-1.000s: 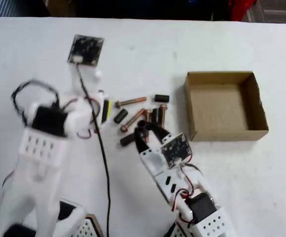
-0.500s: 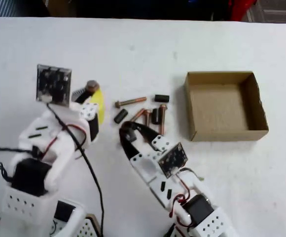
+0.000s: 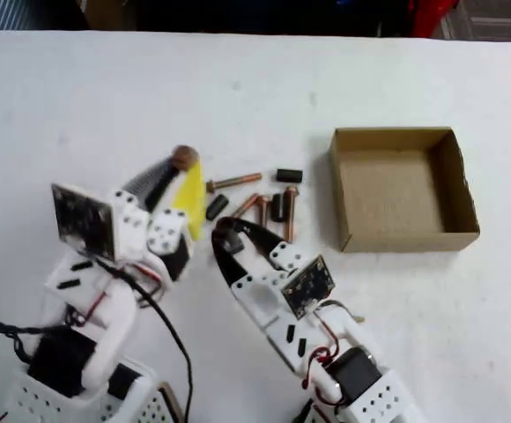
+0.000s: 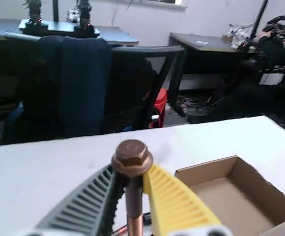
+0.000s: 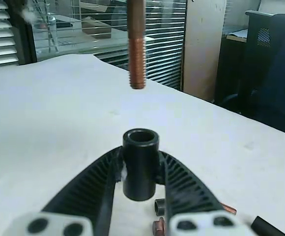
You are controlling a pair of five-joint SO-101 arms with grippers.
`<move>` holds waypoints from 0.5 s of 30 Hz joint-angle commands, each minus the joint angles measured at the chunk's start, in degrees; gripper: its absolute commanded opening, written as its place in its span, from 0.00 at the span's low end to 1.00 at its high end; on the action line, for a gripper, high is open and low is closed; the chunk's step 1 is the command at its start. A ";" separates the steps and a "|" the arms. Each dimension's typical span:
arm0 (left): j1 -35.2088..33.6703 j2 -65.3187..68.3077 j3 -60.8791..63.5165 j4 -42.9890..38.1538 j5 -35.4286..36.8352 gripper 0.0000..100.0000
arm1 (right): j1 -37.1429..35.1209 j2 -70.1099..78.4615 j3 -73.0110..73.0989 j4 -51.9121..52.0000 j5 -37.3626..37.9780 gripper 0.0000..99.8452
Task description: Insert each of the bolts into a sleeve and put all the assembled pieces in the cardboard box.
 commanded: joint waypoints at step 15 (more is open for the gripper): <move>3.21 -6.73 7.74 -8.97 -0.18 0.02 | -0.13 -0.57 0.53 2.42 0.35 0.02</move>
